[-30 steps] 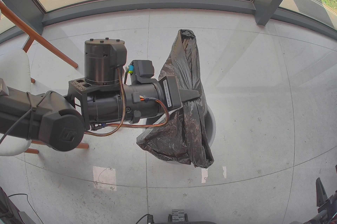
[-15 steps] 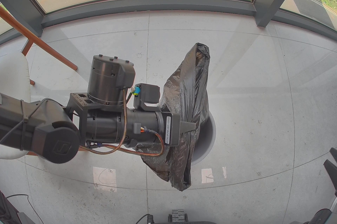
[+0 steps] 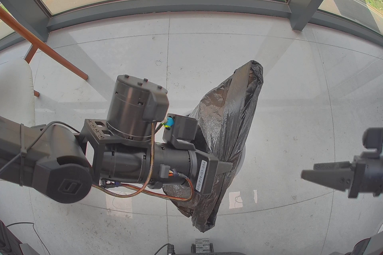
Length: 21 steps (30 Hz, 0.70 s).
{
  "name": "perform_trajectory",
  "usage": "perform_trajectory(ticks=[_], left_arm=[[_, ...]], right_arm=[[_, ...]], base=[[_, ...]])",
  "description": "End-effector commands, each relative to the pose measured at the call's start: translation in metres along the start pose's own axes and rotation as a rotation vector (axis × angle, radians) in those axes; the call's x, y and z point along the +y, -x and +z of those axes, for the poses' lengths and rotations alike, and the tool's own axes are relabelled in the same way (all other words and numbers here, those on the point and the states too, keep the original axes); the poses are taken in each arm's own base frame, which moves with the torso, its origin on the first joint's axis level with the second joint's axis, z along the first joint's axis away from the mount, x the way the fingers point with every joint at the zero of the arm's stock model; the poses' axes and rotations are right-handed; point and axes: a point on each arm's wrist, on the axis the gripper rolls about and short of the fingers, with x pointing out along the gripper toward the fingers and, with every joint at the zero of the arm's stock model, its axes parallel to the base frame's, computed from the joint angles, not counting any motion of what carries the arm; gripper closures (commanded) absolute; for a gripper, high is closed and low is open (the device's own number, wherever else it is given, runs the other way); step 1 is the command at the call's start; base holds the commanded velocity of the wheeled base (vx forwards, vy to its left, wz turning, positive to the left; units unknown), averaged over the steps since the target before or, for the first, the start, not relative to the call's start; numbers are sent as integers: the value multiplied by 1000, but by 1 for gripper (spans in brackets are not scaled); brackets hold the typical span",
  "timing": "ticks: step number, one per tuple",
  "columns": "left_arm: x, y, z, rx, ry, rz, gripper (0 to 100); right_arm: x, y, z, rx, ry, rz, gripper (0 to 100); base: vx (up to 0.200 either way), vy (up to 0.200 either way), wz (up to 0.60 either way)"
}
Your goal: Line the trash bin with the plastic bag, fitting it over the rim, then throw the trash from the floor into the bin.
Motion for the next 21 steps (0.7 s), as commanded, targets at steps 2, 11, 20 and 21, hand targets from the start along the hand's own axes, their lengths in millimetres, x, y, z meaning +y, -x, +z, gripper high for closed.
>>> perform_trajectory(ticks=[2,11,20,21], left_arm=[[-6,-1,-4,11,-18,2,100],[-8,6,-2,-8,-21,24,100],[-8,5,-2,-7,-20,24,100],[-8,5,-2,-8,-21,24,100]], right_arm=[[-12,-80,51,30,-43,-104,0],[-51,-91,92,-58,49,-226,0],[-43,-102,107,-90,77,-198,0],[-40,-104,107,-88,82,-189,0]], base=[[0,0,0],[0,0,0],[0,0,0],[0,0,0]])
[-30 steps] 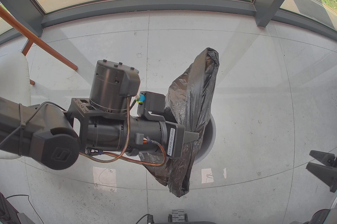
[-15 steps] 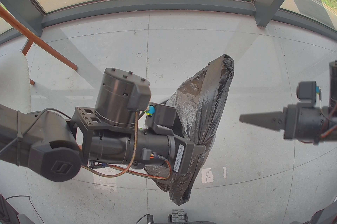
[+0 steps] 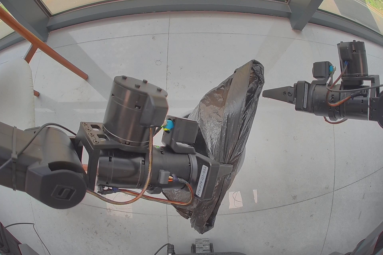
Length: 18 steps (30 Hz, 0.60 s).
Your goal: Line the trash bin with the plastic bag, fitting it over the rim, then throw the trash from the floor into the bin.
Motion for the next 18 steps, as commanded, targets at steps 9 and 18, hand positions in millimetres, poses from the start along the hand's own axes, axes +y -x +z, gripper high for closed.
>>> perform_trajectory(ticks=[9,18], left_arm=[[1,-2,-1,6,4,4,100],[1,-3,-1,4,2,3,100]], right_arm=[[10,-9,4,1,15,27,0],[29,-17,-11,52,44,67,0]], base=[[0,0,0],[0,0,0]])
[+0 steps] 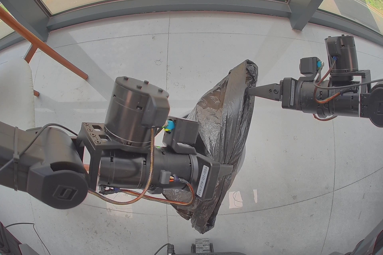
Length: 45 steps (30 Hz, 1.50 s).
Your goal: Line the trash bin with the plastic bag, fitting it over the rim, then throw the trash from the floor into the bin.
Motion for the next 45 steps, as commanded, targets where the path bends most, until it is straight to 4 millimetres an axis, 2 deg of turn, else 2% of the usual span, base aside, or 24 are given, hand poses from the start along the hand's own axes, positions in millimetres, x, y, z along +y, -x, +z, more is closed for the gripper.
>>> perform_trajectory(ticks=[1,5,11,12,19,21,24,26,30,33,38,40,42,43,45], left_arm=[[0,-1,0,2,1,0,100],[0,-1,0,-1,2,-1,100],[0,0,0,2,4,0,100],[0,-1,-1,4,5,-1,100],[1,-2,0,2,10,-1,100],[7,-13,-6,35,23,11,100],[11,-18,-6,40,28,20,100],[12,-19,-5,35,27,26,100],[36,-27,0,19,58,131,100],[40,-31,2,10,66,156,100],[41,-37,6,2,76,153,100],[43,-48,7,8,79,150,100],[44,-50,7,9,79,149,100],[47,-57,5,22,83,153,100],[50,-63,4,28,86,153,100]], right_arm=[[7,-5,-10,31,12,9,0],[4,-17,-16,66,9,-4,0],[5,-23,-15,56,7,1,0],[6,-23,-14,39,7,7,100],[20,-27,-20,36,-15,16,100],[23,-35,-24,53,-33,22,100],[24,-40,-29,75,-29,21,100],[22,-46,-33,92,-26,16,100],[22,-73,-34,60,-12,33,100],[22,-80,-37,52,-7,37,100],[4,-79,-40,72,-12,-9,100],[-14,-77,-42,87,33,-43,100],[-18,-76,-42,90,47,-53,100],[-35,-76,-44,95,93,-87,100],[-45,-76,-44,100,113,-108,100]], base=[[0,0,0],[0,0,0],[0,0,0],[0,0,0],[0,0,0],[0,0,0],[0,0,0],[0,0,0],[0,0,0],[0,0,0],[0,0,0],[0,0,0],[0,0,0],[0,0,0],[0,0,0]])
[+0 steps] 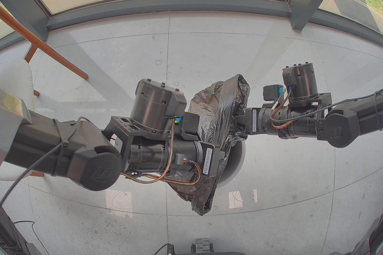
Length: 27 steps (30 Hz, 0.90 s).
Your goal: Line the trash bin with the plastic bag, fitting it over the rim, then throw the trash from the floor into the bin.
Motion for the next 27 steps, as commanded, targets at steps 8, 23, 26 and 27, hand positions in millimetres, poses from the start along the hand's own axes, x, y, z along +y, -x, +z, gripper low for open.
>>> perform_trajectory(ticks=[8,23,26,27], left_arm=[[10,-40,-3,-2,60,-3,0],[10,-79,11,-76,90,41,0],[10,-83,14,-93,89,54,0],[10,-84,13,-93,88,59,0]], right_arm=[[-44,1,-4,18,-1,-84,100],[-42,2,-7,27,-2,-80,100],[-42,3,-6,24,-2,-80,100],[-43,3,-6,24,-3,-80,100]], base=[[0,0,0],[0,0,0],[0,0,0],[0,0,0]])
